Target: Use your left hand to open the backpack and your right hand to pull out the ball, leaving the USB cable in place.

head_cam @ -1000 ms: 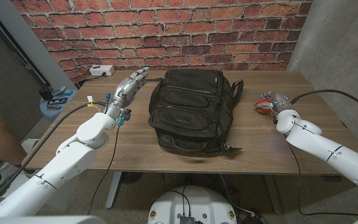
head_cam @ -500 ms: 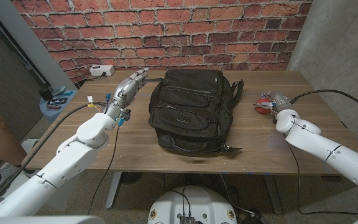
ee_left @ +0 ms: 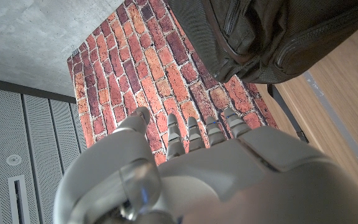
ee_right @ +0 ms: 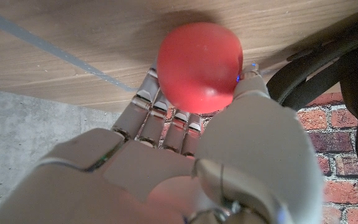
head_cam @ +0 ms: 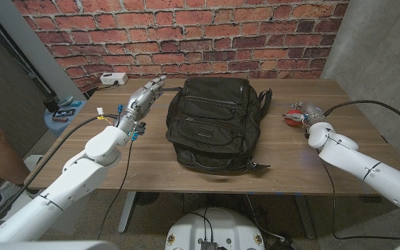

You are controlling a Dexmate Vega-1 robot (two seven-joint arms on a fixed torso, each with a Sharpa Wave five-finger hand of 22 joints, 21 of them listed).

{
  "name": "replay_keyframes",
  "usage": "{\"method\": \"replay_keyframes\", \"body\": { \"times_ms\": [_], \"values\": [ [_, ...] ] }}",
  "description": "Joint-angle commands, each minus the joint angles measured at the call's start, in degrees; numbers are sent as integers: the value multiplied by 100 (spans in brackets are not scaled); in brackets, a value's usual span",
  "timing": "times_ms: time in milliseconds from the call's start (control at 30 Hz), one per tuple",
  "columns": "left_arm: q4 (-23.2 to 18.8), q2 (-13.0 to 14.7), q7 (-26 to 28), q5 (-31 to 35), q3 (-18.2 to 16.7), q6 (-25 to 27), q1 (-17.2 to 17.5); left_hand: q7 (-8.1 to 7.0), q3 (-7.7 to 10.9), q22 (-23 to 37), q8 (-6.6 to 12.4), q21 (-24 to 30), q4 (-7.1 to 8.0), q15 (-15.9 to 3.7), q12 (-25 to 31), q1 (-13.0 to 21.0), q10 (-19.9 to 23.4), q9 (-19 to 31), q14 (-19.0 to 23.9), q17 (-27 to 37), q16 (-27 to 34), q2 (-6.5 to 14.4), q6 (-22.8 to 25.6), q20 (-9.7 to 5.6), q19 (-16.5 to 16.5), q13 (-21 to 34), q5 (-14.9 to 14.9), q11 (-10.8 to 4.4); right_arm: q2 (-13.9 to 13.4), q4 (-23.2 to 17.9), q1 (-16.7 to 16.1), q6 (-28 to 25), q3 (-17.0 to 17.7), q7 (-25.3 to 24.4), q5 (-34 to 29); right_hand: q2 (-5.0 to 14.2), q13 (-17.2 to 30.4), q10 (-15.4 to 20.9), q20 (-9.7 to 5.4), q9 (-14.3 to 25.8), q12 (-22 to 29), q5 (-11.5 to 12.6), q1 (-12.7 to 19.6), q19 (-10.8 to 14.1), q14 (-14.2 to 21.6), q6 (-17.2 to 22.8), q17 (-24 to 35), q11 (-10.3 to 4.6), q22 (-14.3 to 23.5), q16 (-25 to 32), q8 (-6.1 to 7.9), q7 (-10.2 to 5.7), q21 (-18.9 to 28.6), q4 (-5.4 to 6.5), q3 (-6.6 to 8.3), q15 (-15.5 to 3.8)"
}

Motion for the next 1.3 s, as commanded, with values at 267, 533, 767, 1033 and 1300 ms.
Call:
{"method": "replay_keyframes", "body": {
  "times_ms": [267,533,767,1033,1300],
  "values": [
    [26,27,-95,-37,12,-48,-9,-70,80,-5,-40,-16,-6,13,-42,-742,65,22,64,-1,14,-661,102,33,-42,-21,26,0,-99,-91,-23,31,-7,98,46,-72,30,-59,-409,9,-34,49,-171,-46,-71,-103,14,21,1,-29,-40,32,-41,29,-52,-709],
    [26,40,-111,-24,21,-61,-21,-98,117,-5,-39,-25,-16,14,-70,-757,78,25,73,-4,11,-662,203,37,-55,-55,29,-9,-128,-147,0,30,-6,124,24,-84,35,-58,-403,8,-32,66,-184,-42,-62,-119,6,37,0,-34,-31,39,-45,21,-60,-693],
    [28,41,-124,-26,36,-59,-29,-96,154,-5,-21,-32,-26,11,-92,-773,108,30,85,-7,9,-664,350,31,-63,-89,32,1,-184,-221,24,8,-4,194,6,-87,42,-101,-387,7,-49,84,-211,-66,-114,-167,10,76,0,-55,-33,51,-60,19,-70,-665],
    [39,34,-131,-14,59,-79,-39,-115,187,-6,-11,-37,-36,7,-113,-789,130,35,90,-9,5,-668,468,28,-68,-119,35,-7,-243,-317,12,-42,31,247,11,-133,55,-213,-330,5,-93,102,-325,-130,-230,-314,28,124,-1,-84,-52,118,-96,40,-128,-620],
    [33,23,-124,-21,71,-89,-19,-108,216,-7,-9,-42,-45,6,-131,-803,151,39,104,-11,5,-670,556,21,-73,-144,36,9,-285,-373,-9,-78,62,296,43,-222,70,-281,-251,3,-118,114,-526,-191,-291,-401,21,156,-3,-114,-45,154,-136,99,-227,-535]
  ]
}}
